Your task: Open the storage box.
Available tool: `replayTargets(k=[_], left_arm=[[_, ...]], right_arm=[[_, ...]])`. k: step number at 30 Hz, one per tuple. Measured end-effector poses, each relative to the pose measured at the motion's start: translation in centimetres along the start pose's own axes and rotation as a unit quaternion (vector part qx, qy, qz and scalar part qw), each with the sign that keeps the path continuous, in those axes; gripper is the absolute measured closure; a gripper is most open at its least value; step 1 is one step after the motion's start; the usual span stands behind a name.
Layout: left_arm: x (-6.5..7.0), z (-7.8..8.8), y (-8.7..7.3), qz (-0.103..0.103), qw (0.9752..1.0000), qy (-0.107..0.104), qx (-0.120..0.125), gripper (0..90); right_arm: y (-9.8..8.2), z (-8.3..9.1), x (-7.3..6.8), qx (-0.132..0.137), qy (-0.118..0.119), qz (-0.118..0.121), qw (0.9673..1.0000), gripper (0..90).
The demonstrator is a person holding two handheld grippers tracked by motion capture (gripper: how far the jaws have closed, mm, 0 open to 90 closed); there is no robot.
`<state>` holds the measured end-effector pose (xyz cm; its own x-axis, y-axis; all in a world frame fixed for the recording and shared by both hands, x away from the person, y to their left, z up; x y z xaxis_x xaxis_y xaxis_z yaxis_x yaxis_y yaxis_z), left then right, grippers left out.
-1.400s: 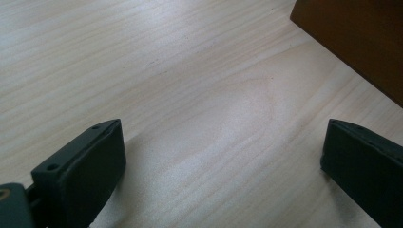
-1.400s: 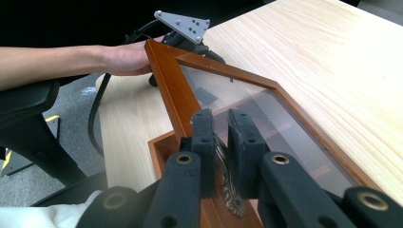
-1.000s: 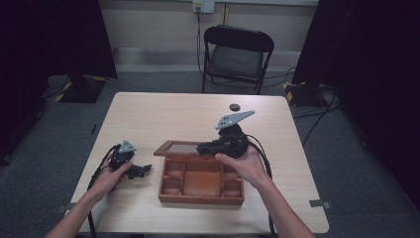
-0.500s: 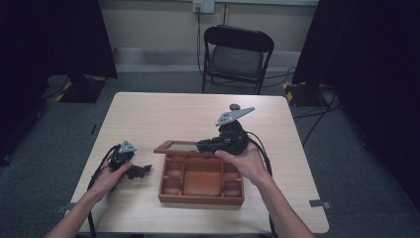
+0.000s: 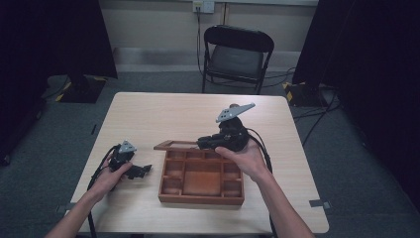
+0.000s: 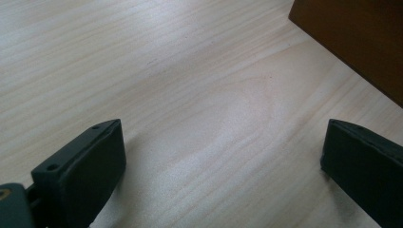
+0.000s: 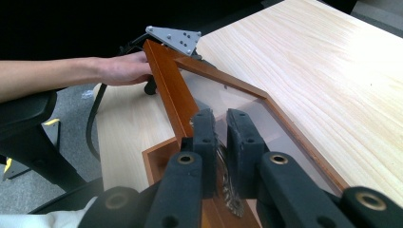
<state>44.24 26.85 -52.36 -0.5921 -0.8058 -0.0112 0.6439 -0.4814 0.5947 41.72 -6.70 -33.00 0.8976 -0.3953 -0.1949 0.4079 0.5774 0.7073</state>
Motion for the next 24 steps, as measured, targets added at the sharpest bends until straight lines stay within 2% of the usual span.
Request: replayTargets(k=[24], left_arm=[[0.0,0.0,0.0,0.0,1.0,0.0,0.0,0.6]], right_arm=[[0.58,0.21,0.45,-0.002,0.001,-0.004,1.0,83.0]])
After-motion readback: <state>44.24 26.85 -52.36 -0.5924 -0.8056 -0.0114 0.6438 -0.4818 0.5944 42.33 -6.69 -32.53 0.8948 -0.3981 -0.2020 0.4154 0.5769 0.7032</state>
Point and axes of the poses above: each handheld gripper's, and its own axes: z roughly backward along the jaws, y roughly out of its top, x roughly to its right, the point moved 3 cm from there along -z, roughly forward along the jaws, and after that the axes turned 9 degrees about -x, right-handed, at the moved point
